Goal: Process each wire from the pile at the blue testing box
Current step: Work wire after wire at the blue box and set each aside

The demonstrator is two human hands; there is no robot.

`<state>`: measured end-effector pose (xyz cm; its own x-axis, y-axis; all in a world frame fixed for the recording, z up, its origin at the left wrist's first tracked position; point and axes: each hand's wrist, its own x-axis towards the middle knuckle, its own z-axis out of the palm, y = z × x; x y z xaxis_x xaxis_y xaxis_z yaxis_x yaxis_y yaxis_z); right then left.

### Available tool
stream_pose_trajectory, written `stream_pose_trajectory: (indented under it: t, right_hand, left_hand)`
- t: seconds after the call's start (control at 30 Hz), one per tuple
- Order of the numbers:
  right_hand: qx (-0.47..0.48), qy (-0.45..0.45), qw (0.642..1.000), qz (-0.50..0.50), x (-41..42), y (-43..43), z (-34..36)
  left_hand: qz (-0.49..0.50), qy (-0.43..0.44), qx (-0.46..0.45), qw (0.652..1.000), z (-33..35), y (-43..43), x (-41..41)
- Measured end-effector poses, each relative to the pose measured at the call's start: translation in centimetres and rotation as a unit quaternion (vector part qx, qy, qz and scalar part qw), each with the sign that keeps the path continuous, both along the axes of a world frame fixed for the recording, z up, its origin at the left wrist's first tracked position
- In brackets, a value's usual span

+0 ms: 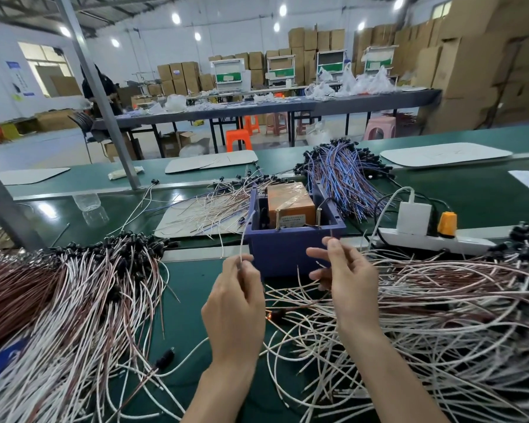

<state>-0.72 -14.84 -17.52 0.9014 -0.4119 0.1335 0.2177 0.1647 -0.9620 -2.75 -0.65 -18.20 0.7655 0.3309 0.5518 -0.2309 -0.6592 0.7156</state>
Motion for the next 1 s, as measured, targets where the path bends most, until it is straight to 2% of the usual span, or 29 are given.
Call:
stream_pose_trajectory:
  t: [0.07, 0.13, 0.17, 0.23, 0.3, 0.37, 0.43, 0.5, 0.57, 0.6, 0.63, 0.73, 0.8, 0.87, 0.93, 1.0]
  right_hand:
    - [0.033, -0.004, 0.999, 0.028, -1.1, -0.3, 0.8]
    - [0.057, -0.021, 0.998, 0.034, -2.3, -1.2, 2.4]
    - [0.060, -0.035, 0.997, 0.031, -2.8, -1.8, 3.5]
    - [0.050, -0.079, 0.995, 0.017, -3.7, -3.6, 6.3]
    - [0.016, -0.142, 0.990, -0.021, -4.5, -5.7, 9.9]
    - [-0.057, -0.224, 0.969, -0.090, -5.2, -7.4, 13.6]
    - [-0.192, -0.306, 0.916, -0.174, -5.6, -8.5, 16.6]
    - [-0.378, -0.340, 0.828, -0.235, -5.3, -8.8, 18.1]
    - [-0.554, -0.306, 0.735, -0.242, -4.5, -8.8, 17.5]
    - [-0.622, -0.267, 0.698, -0.233, -4.1, -8.8, 16.4]
    - [-0.670, -0.220, 0.677, -0.211, -3.7, -8.9, 15.0]
    - [-0.760, -0.051, 0.642, -0.090, -2.7, -9.8, 9.4]
    - [-0.792, 0.041, 0.609, -0.004, -2.6, -9.8, 6.1]
    - [-0.772, 0.043, 0.634, 0.010, -2.7, -8.7, 4.0]
    - [-0.709, -0.015, 0.705, -0.013, -2.8, -7.0, 2.8]
    - [-0.632, -0.070, 0.771, -0.015, -2.9, -5.0, 2.4]
  left_hand:
    - [-0.037, 0.003, -0.039, 0.999, 0.9, -0.3, -0.5]
    - [-0.097, 0.030, -0.151, 0.983, 2.5, -0.6, -1.0]
    - [-0.140, 0.059, -0.238, 0.959, 3.7, -0.6, -1.2]
    - [-0.236, 0.098, -0.402, 0.879, 6.9, -0.1, -1.7]
    - [-0.286, 0.084, -0.497, 0.815, 9.7, -0.2, -1.9]
    - [-0.307, 0.084, -0.564, 0.762, 11.5, -1.6, -1.8]
    - [-0.306, 0.120, -0.620, 0.712, 12.0, -4.3, -1.5]
    - [-0.296, 0.185, -0.659, 0.666, 10.9, -7.6, -1.4]
    - [-0.292, 0.251, -0.675, 0.629, 9.3, -10.4, -1.4]
    - [-0.292, 0.285, -0.669, 0.622, 8.4, -11.4, -1.4]
    - [-0.289, 0.318, -0.654, 0.622, 7.6, -12.0, -1.6]
    - [-0.277, 0.394, -0.598, 0.641, 5.6, -11.3, -2.0]
    - [-0.282, 0.410, -0.552, 0.669, 5.1, -9.0, -2.2]
    - [-0.283, 0.400, -0.516, 0.703, 5.1, -6.0, -2.1]
    - [-0.268, 0.373, -0.481, 0.747, 5.5, -2.5, -1.5]
    - [-0.236, 0.343, -0.407, 0.813, 5.7, 1.4, -0.5]
